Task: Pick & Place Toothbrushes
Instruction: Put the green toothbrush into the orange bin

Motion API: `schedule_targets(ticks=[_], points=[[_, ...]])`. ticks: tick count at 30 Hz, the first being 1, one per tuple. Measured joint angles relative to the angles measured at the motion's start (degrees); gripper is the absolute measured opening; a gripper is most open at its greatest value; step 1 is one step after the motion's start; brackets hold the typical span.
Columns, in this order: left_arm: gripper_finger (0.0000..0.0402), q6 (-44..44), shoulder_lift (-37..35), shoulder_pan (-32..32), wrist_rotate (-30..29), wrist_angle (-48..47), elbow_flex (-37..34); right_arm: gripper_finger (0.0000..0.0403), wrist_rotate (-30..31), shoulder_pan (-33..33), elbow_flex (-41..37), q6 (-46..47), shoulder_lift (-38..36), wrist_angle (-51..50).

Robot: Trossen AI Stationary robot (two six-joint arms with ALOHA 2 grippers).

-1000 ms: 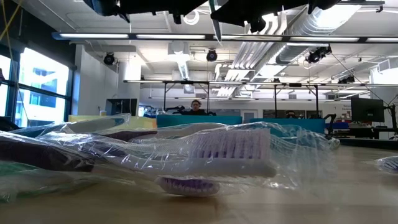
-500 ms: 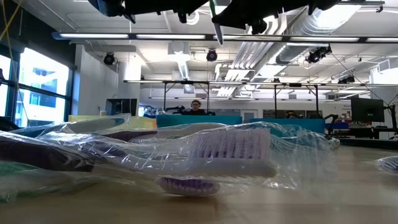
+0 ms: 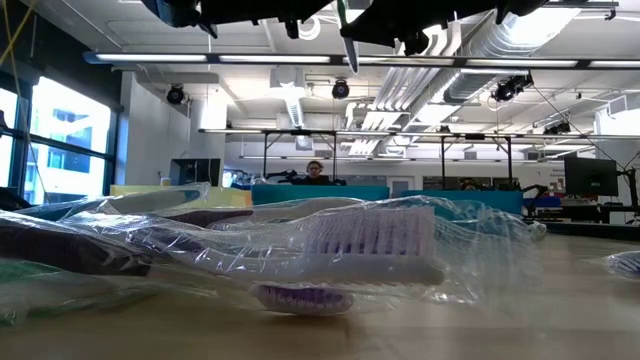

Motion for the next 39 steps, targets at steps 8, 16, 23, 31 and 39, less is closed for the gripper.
schedule_targets(ticks=[8,16,23,31,39], points=[[0.0007,0.99,0.0,0.04,0.65,-0.02,0.0,0.0063,0.26,0.05,0.0,-0.12,0.0,0.0],[0.0005,1.57,-0.02,2.53,3.03,-1.39,0.0,0.0179,0.91,0.87,0.02,0.43,-3.18,-2.91],[0.0005,1.36,-0.04,9.27,5.84,-5.33,-0.01,0.0232,5.2,0.81,0.07,3.98,-10.68,-12.63],[0.0005,1.62,0.5,16.44,6.01,-17.87,0.74,0.0235,10.22,0.74,0.07,4.76,-14.27,-17.96],[0.0005,8.11,5.92,18.83,6.25,-36.44,12.06,0.0229,10.75,-2.61,0.07,4.85,-14.24,-18.8]])
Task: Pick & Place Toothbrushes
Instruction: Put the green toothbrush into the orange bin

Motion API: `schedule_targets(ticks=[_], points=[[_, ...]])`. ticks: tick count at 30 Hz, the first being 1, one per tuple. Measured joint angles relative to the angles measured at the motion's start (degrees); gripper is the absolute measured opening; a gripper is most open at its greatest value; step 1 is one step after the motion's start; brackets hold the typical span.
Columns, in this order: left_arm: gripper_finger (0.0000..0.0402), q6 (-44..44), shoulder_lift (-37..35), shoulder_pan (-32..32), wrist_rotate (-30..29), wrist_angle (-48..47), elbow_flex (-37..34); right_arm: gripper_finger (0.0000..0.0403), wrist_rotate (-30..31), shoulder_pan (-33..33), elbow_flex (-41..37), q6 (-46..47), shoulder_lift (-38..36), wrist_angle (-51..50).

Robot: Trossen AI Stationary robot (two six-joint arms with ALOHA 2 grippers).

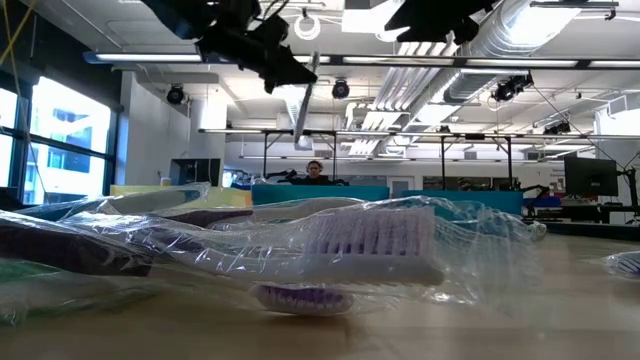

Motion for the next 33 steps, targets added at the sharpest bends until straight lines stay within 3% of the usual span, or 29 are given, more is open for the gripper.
schedule_targets(ticks=[7,13,22,33], points=[[0.0005,4.04,8.45,-0.04,-0.75,-12.62,9.75,0.022,0.06,-0.69,-0.02,0.01,-0.24,0.0],[0.0005,4.01,13.78,0.01,-3.09,-18.19,11.86,0.0216,0.12,-0.69,-0.04,0.0,-0.65,-0.13],[0.0005,4.0,19.6,-0.01,-7.26,-18.62,12.04,0.0215,4.57,-0.69,-0.04,-0.54,-1.33,-0.02],[0.0005,3.99,23.11,-0.01,-11.23,-18.96,12.02,0.0215,4.61,-0.69,-0.04,-0.21,-1.33,-0.98]])
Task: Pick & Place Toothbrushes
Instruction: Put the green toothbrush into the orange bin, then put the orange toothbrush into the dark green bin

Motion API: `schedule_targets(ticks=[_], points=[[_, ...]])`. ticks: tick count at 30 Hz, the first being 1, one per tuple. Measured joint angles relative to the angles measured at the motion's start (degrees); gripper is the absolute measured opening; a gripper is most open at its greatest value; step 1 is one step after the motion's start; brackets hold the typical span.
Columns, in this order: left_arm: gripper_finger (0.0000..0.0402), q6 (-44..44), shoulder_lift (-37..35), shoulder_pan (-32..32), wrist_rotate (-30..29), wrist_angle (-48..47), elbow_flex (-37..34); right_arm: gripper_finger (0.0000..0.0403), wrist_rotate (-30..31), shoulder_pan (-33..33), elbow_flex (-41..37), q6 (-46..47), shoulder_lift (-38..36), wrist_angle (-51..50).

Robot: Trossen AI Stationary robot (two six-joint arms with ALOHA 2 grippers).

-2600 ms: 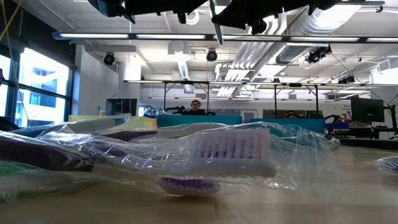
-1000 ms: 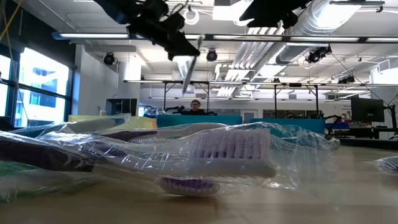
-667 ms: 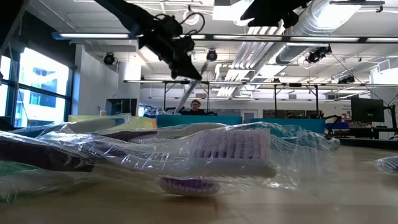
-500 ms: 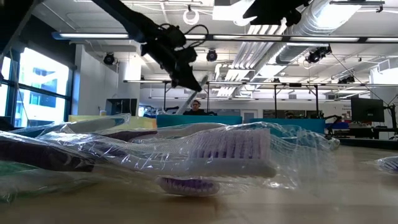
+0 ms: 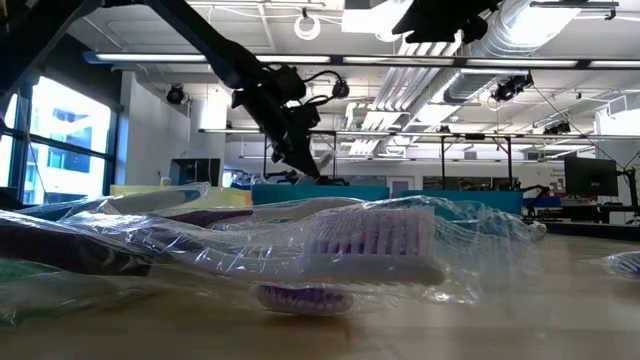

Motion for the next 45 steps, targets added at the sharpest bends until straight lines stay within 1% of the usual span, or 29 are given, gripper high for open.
schedule_targets(ticks=[12,14,16,22,25,31,35,39,43,45], points=[[0.0005,-0.06,2.96,-0.02,0.94,-0.56,-0.02,0.0215,-0.02,0.0,0.0,0.03,0.0,-0.24],[0.001,-0.08,2.96,0.0,0.66,-0.11,-0.02,0.0215,0.0,0.0,0.0,0.04,0.0,-0.28],[0.0027,-0.06,2.96,-0.02,0.37,0.28,-0.02,0.0215,-0.01,0.0,0.0,0.04,0.0,-0.39],[0.0099,-0.06,2.96,-0.02,0.16,0.52,-0.02,0.0215,0.0,0.0,0.0,0.17,0.0,-0.57],[0.0119,-0.04,2.96,-0.02,-0.48,0.61,-0.02,0.0215,0.0,0.0,0.0,0.26,0.0,-0.59],[0.0125,-0.31,2.96,0.0,0.28,0.73,-0.02,0.0215,0.0,0.0,0.0,0.26,0.0,-0.55],[0.0126,-2.87,2.96,0.0,3.23,2.41,-0.02,0.0215,0.0,0.0,0.0,0.26,0.0,-0.52],[0.0126,-3.65,2.96,-0.02,5.72,4.65,-0.02,0.0215,0.0,0.02,0.0,0.26,0.0,-0.48],[0.0127,-2.41,2.93,-0.02,9.16,5.34,-0.02,0.0215,0.0,0.02,0.0,0.25,0.0,-0.48],[0.0127,-0.61,2.4,-0.06,9.18,5.08,-0.13,0.0215,0.0,0.03,0.0,0.17,0.0,-0.5]])
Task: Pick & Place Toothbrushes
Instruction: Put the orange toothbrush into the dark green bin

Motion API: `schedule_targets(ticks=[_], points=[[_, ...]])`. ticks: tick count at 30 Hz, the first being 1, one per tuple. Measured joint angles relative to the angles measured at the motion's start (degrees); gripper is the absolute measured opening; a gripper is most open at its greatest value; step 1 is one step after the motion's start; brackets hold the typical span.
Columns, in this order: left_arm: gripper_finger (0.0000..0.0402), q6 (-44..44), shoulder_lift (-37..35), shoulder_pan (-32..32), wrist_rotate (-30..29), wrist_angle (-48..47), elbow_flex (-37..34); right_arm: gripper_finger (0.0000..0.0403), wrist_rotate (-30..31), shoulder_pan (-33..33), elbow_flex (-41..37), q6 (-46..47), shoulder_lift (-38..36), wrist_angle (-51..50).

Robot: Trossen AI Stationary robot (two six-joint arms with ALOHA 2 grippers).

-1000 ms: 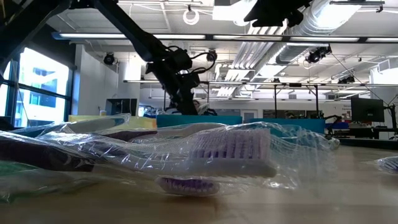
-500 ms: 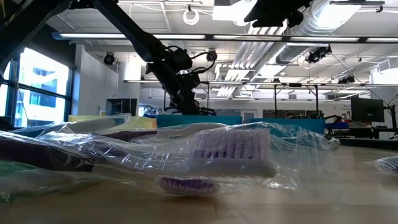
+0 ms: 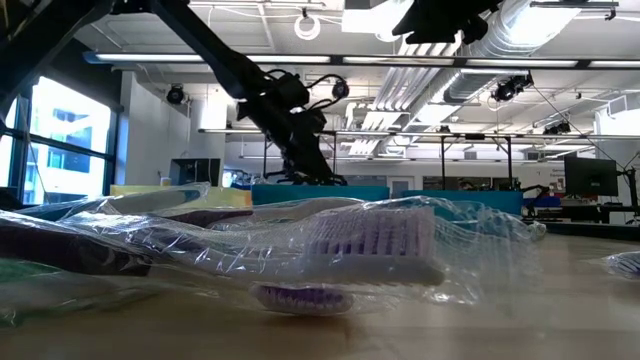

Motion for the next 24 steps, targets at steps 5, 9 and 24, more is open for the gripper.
schedule_targets(ticks=[5,9,24], points=[[0.0103,4.21,-3.96,-0.91,-2.83,-1.11,0.0,0.0215,0.0,-0.01,0.0,-0.38,0.0,-0.53],[0.0055,8.55,-7.91,-1.56,-5.75,-3.76,0.02,0.0215,-0.01,-0.01,-0.02,-0.12,0.0,-1.87],[0.0002,16.31,-17.08,-6.92,-15.03,-6.86,0.02,0.0215,-3.47,0.0,-0.02,1.7,-1.67,-8.41]])
